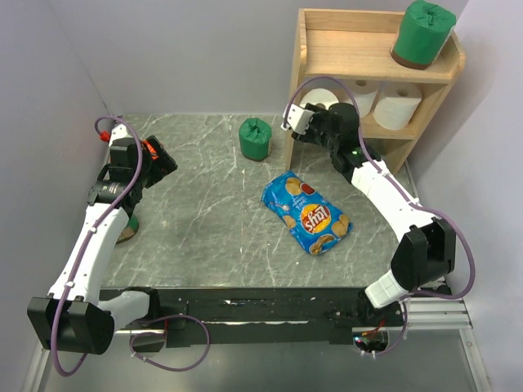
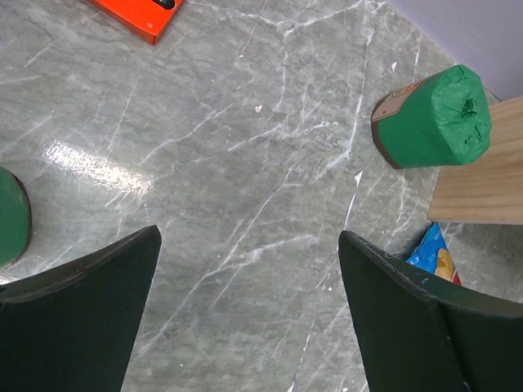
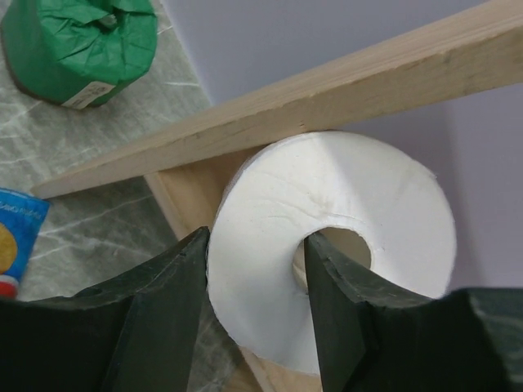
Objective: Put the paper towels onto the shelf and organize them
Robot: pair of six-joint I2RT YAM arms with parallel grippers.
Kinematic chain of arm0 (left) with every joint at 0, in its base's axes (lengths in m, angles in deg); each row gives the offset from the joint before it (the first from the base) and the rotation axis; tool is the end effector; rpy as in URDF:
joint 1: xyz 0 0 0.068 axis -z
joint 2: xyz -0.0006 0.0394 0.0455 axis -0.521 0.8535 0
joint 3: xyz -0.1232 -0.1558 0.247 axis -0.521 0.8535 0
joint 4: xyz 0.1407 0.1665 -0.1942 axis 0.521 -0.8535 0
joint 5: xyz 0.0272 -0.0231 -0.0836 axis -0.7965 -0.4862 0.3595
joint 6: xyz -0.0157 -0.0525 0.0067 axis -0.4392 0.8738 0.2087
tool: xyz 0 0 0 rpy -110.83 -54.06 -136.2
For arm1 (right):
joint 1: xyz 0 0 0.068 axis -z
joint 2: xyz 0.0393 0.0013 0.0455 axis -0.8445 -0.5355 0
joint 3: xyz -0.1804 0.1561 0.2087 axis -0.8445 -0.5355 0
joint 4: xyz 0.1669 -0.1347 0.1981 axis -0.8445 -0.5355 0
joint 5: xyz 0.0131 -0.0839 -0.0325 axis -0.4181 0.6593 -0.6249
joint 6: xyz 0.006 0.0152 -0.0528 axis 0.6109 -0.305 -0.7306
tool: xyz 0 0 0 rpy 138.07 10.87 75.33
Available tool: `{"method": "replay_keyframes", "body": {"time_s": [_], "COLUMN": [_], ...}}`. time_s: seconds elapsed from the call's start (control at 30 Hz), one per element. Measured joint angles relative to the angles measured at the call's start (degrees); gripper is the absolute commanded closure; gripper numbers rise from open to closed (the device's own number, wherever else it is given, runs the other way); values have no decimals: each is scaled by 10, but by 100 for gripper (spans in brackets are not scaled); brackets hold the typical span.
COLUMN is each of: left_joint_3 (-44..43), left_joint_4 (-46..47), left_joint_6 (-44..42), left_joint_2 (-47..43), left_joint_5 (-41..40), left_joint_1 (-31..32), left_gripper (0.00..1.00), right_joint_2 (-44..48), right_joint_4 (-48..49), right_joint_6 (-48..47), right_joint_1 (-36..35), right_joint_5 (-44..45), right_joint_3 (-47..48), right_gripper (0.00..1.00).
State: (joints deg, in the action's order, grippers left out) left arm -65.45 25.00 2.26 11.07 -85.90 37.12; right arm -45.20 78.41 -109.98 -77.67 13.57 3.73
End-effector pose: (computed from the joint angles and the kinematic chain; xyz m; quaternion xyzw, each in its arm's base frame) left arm 0.2568 -0.0199 0.3884 -0.2678 0.8294 -0.1125 0.4772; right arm 0.3726 0.1409 0.4089 -0.5351 0.5805 -0.1621 0.5920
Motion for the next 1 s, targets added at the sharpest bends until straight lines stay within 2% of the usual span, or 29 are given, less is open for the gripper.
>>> {"method": "replay_keyframes", "body": {"time_s": [0.6, 0.77, 0.87, 0.93, 1.0], "left_joint_3": [0, 0, 0, 0, 0], "left_joint_4": [0, -1, -7, -16, -29], "left_joint_6": [0, 9, 36, 54, 78], "left_joint_2": [0, 0, 3, 9, 17], "left_joint_5": [0, -11, -52, -84, -118], "left_joint_1": [0, 0, 0, 0, 0], "left_gripper": [4, 4, 3, 2, 1], "right_joint_2": [-5, 28, 66, 94, 119], "right_joint_4": [27, 20, 14, 11, 2], "right_joint_6": [5, 61, 130, 191, 248], "right_joint_1": [1, -5, -25, -54, -89], "right_joint_5": [3, 4, 26, 62, 89], "right_joint_3": [38, 27, 12, 1, -8], "right_gripper": [37, 34, 32, 24, 12]}}
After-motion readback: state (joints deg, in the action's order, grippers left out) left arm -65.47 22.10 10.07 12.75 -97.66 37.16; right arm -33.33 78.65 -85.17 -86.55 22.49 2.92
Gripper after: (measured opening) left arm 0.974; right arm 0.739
